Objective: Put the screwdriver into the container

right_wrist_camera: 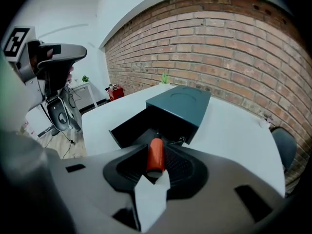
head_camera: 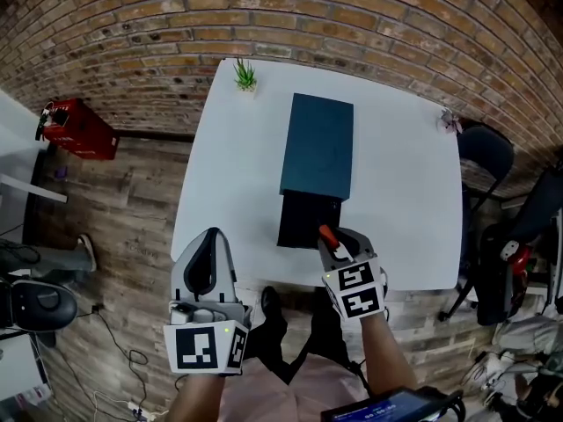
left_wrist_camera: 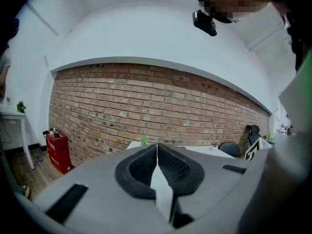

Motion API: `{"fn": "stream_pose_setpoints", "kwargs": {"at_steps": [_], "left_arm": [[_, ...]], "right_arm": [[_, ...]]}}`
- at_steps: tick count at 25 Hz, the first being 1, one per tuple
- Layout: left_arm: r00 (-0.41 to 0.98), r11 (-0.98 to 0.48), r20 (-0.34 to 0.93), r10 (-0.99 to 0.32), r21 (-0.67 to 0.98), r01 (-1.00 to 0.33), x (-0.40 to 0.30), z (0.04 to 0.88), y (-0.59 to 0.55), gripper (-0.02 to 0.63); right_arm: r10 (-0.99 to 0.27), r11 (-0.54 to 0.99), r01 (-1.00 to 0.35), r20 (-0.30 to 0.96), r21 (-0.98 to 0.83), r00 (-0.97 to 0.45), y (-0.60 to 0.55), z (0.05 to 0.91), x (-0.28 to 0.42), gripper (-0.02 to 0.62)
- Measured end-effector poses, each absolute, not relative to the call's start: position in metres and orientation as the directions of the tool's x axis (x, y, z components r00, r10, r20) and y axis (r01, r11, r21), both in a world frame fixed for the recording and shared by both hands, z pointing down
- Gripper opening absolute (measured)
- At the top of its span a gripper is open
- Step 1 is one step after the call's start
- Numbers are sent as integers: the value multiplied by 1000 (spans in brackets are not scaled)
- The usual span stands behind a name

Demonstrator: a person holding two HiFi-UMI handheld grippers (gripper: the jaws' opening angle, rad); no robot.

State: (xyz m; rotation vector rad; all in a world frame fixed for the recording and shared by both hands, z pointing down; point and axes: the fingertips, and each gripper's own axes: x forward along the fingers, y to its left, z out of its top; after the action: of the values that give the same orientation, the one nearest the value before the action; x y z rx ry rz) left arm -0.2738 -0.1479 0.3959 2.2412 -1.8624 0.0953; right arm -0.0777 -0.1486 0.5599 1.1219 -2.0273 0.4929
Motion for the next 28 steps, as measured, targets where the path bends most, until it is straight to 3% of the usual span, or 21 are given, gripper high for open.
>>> {"fn": "stream_pose_setpoints", "kwargs": {"at_steps": [28], "left_arm": [[167,-137,227,-959,144,-980,-286,409,-175,14]], "right_arm": [[-518,584,-811,778,19,-355,-179,574,-97,137]]}}
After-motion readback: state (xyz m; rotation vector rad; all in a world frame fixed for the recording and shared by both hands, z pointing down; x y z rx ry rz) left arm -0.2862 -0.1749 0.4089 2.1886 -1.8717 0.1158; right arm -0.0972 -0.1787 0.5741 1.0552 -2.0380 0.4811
